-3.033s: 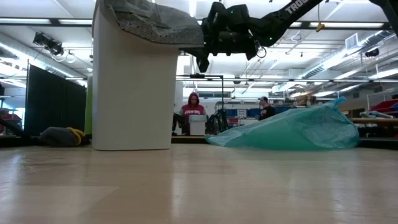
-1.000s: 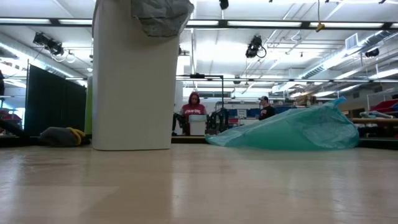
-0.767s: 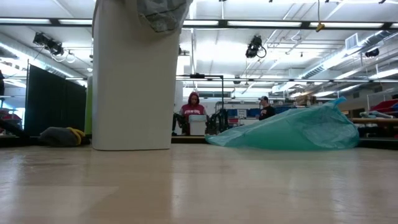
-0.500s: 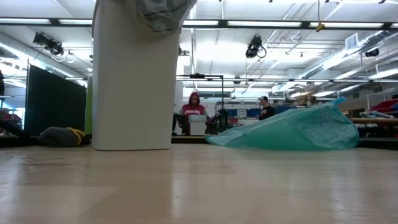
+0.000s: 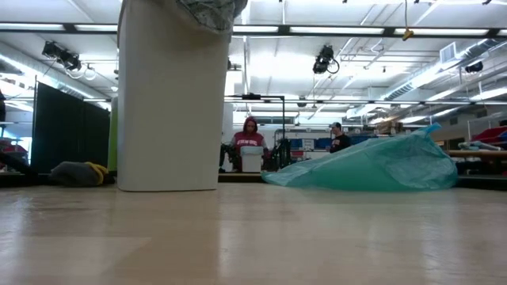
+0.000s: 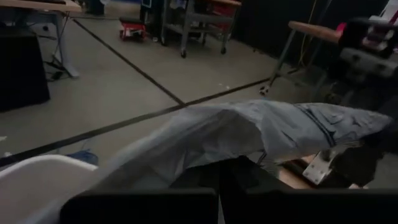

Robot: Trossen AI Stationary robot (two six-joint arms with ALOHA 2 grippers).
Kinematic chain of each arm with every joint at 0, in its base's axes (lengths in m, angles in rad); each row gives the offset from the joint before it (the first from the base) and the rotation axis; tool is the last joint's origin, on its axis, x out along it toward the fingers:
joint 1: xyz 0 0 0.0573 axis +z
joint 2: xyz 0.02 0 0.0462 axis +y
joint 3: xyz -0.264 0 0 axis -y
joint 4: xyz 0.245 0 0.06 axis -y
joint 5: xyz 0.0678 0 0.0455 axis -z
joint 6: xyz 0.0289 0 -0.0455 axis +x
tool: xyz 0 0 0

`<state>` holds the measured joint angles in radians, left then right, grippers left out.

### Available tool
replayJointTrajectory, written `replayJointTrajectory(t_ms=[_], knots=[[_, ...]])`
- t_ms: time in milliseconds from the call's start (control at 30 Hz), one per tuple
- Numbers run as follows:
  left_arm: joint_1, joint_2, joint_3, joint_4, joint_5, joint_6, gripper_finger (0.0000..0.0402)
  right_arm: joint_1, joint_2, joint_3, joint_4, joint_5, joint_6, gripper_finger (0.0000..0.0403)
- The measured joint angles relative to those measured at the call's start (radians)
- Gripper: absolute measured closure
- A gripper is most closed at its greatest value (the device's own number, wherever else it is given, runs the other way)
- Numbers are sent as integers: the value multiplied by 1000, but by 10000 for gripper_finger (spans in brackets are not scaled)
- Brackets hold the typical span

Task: Place trash/remove bag and relplace
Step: Remove the light blue trash bag from the trash bin

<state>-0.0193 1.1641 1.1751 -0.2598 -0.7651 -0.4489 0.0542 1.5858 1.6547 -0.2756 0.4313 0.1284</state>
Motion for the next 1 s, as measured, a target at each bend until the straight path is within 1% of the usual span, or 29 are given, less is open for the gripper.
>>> replayJointTrajectory(t_ms=[67,133,267,367,433,500,567,600,633,700,767,800,900,967,1000], knots=[[0,0,0,-22,0,-3,400,10,-11,0,17,5,-1,403],[0,0,0,-43,-1,-4,400,23,-28,0,22,35,-9,403],[0,0,0,-68,0,-7,400,45,-61,0,60,62,-81,403],[0,0,0,-85,0,-7,400,60,-93,0,63,118,-104,403],[0,0,0,-97,2,-6,400,66,-107,1,31,175,-112,403],[0,0,0,-115,13,-7,400,60,-112,1,-42,220,-123,401],[0,0,0,-131,18,-8,400,28,-112,1,-138,219,-86,393],[0,0,0,-137,19,-8,400,4,-112,1,-193,191,-39,386],[0,0,0,-137,23,-8,399,-27,-111,0,-247,136,18,376],[0,0,0,-137,32,-8,398,-95,-102,-14,-302,9,120,348],[0,0,0,-138,52,-8,397,-164,-98,-50,-313,-138,152,317],[0,0,0,-138,57,-8,397,-199,-97,-78,-278,-218,158,300],[0,-6,0,-152,63,-9,396,-297,-97,-171,-101,-452,146,255],[0,-11,0,-173,63,-25,396,-355,-97,-235,-12,-554,136,232],[0,-17,0,-194,65,-38,396,-382,-98,-268,35,-584,132,223]])
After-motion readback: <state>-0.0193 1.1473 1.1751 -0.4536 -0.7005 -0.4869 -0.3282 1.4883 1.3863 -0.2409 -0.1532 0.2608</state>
